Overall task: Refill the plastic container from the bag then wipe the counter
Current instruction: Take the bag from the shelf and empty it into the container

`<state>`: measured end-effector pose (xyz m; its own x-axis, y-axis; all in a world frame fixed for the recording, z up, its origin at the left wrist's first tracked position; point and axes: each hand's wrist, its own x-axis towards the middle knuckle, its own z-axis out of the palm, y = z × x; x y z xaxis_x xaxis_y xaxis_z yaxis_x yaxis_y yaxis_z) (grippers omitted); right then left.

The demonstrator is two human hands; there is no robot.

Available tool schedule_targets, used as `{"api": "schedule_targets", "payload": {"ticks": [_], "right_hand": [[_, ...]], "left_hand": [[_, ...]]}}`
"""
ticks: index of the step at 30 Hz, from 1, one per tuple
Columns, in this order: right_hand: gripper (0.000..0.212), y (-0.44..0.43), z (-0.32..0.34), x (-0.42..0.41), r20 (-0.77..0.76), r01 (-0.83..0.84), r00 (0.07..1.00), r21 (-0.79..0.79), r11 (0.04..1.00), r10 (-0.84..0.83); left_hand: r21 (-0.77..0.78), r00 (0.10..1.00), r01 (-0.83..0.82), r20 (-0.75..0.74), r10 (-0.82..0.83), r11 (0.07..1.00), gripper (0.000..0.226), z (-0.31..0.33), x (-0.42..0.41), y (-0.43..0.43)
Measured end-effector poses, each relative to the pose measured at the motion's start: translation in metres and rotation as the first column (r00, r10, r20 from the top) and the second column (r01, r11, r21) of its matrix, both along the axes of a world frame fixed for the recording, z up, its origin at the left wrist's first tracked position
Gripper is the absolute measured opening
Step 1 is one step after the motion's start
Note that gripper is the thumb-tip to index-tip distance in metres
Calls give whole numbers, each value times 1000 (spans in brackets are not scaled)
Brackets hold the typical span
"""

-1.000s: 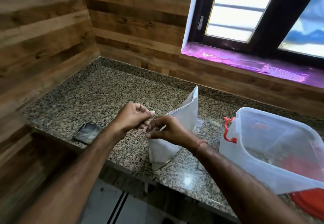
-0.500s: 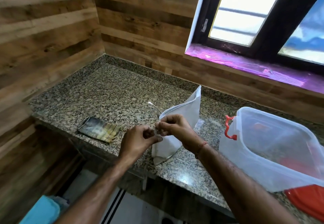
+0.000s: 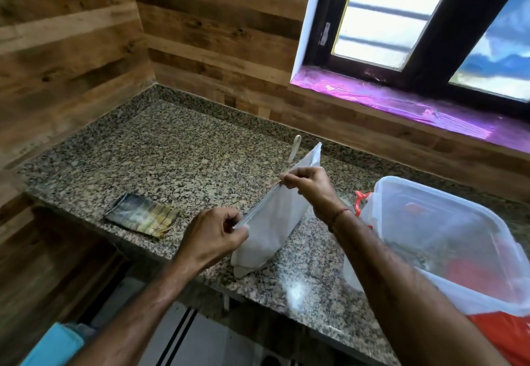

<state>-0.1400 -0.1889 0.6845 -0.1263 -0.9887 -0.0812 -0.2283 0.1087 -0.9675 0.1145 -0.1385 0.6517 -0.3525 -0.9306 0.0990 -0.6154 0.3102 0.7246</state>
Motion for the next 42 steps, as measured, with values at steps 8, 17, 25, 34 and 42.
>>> {"api": "schedule_targets", "payload": {"ticks": [8, 17, 25, 34, 42], "right_hand": [[24, -30, -13, -19, 27, -5, 1000, 10, 1000, 5], [21, -79, -7, -79, 62, -27, 998, 43, 999, 25], [19, -138, -13, -128, -26, 278, 961, 29, 960, -277], [34, -128, -29, -92, 383, 262, 854, 268, 927, -352], [53, -71, -37, -48, 290, 197, 894, 431, 881, -342]], "left_hand": [[-65, 929, 0, 369, 24, 998, 25, 32, -86, -76], [72, 938, -12, 347, -14, 997, 37, 38, -139, -111], [-67, 958, 97, 277, -75, 993, 40, 23, -148, -130], [118, 984, -18, 180, -3, 993, 25, 16, -138, -129], [399, 995, 97, -65, -77, 912, 35, 12, -111, -115]]}}
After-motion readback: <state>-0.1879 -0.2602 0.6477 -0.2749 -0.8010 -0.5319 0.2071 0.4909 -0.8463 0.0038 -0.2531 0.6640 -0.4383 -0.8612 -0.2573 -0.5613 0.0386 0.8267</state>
